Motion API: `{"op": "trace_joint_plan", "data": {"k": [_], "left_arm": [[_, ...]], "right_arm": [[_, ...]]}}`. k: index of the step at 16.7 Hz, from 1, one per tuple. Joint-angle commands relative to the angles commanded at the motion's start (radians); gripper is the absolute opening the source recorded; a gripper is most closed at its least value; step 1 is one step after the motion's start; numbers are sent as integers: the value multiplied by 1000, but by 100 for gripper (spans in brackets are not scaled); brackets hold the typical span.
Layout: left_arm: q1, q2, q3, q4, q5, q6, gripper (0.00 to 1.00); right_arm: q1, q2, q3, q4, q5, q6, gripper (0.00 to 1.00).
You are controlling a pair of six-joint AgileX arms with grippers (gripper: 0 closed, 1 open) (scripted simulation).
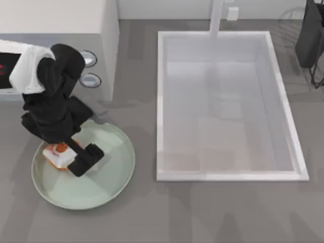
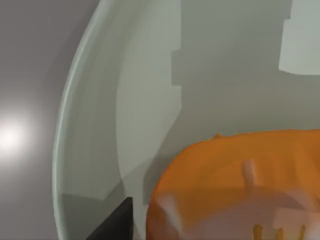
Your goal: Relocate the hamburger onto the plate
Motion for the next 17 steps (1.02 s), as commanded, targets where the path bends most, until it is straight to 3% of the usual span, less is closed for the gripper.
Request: {"op": "trace_joint_plan", "data": {"k": [6,17], "left_arm": [[10,20,-2,26,0,8,100],[10,20,-2,26,0,8,17]], "right_arm": [[0,0,0,0,0,0,100],[0,0,0,0,0,0,100]]}}
